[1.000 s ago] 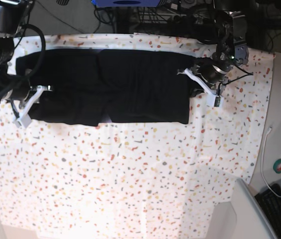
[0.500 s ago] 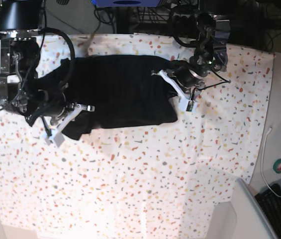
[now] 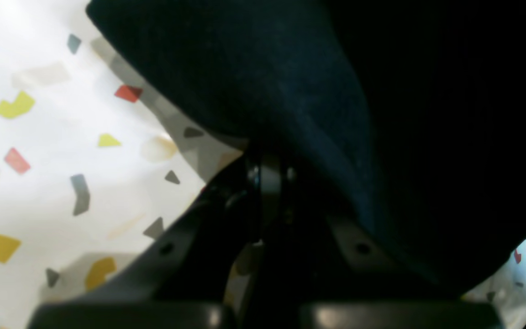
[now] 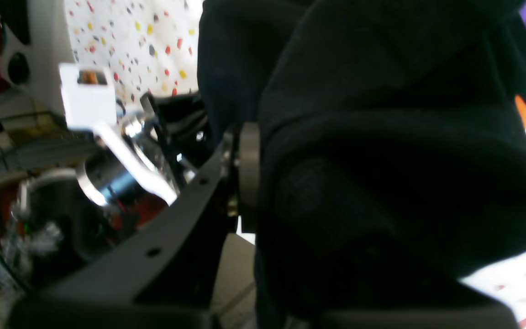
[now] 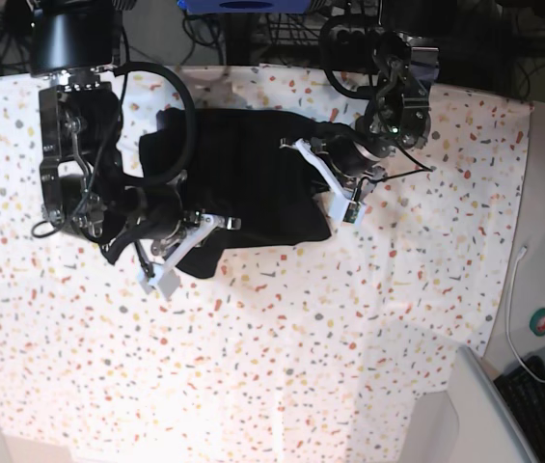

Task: Layout the t-shirt on the table in an organized manner, then fold the t-shirt properly
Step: 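Fold both strip ends toward the middle with both grippers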

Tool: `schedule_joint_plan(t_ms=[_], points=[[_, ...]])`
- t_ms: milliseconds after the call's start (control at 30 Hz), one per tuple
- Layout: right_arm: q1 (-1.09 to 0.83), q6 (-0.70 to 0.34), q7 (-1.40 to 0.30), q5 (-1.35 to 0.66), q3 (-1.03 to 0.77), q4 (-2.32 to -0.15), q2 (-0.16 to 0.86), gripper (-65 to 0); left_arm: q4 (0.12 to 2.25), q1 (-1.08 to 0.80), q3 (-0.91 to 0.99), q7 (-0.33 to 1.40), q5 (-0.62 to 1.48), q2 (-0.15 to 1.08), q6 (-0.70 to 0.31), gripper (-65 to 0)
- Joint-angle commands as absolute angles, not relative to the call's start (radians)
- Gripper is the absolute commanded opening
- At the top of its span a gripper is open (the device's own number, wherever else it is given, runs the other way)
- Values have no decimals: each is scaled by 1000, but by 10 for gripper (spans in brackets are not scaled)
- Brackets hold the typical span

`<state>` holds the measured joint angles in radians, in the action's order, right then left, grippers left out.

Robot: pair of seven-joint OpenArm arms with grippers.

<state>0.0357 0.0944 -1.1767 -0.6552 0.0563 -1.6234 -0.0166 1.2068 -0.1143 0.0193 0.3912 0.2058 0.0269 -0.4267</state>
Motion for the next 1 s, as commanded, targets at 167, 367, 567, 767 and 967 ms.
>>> schedule_joint_plan(t_ms=[167, 367, 567, 767, 967], points=[[41, 153, -1110, -682, 113, -1620, -30, -650, 1211, -116, 7, 429, 185, 22, -430, -650], [5, 191, -1099, -676, 122, -1618, -54, -650, 1214, -117, 15, 429, 185, 25, -430, -650], [5, 213, -1086, -676, 122, -1618, -54, -650, 1218, -117, 5, 429, 185, 25, -430, -650], [2, 213, -1036, -676, 122, -1569, -54, -650, 1218, -122, 16, 429, 177, 28, -429, -650], [2, 213, -986, -676, 122, -1491, -59, -650, 1280, -157, 18, 430, 177, 51, -427, -650]])
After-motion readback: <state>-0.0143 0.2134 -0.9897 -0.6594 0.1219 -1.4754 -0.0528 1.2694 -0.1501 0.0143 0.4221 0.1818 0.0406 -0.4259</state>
